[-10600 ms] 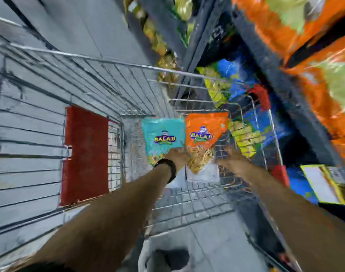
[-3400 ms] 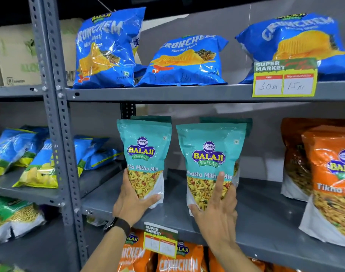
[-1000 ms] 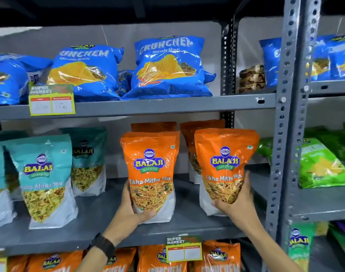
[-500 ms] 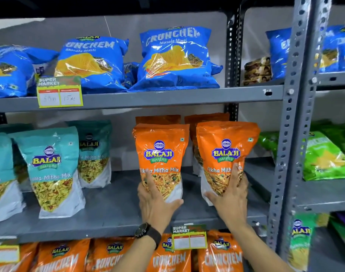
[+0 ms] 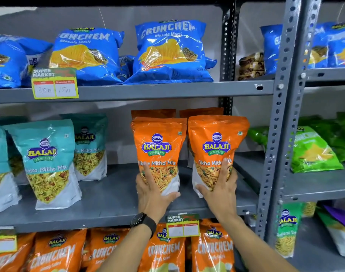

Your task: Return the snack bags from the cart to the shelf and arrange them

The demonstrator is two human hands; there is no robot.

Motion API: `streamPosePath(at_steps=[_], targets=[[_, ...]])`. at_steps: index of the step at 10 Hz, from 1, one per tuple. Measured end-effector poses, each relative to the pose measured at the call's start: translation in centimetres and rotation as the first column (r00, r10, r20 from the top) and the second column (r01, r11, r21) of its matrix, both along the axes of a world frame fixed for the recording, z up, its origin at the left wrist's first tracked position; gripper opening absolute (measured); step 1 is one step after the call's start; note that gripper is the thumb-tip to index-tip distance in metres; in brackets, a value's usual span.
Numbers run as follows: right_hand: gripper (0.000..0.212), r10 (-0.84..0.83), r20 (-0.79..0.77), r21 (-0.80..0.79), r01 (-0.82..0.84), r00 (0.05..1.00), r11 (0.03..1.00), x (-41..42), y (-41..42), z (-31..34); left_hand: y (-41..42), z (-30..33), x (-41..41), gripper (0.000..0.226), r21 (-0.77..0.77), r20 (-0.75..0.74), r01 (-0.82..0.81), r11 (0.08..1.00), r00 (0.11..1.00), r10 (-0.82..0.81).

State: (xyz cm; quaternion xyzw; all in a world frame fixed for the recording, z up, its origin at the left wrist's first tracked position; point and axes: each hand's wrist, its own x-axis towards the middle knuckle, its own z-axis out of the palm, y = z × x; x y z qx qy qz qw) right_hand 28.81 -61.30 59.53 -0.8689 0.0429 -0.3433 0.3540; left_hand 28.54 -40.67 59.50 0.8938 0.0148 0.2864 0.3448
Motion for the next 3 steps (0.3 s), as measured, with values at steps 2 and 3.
streamPosePath(at_steps=[2,3], targets=[[0.123,0.006,-0.046,0.001,-0.006,0.999,1.0,-0.01,-0.05,0.14,-0.11,0.47,-0.21,0.152,-0.002,-0.03,0.001,1.0,1.0,-0.001],[0.123,-0.014,-0.03,-0.037,0.013,0.999,0.999,0.05,-0.37,-0.08,0.1,0.39,-0.45,0.148,0.069,-0.046,-0.033,0.997,0.998,0.036]])
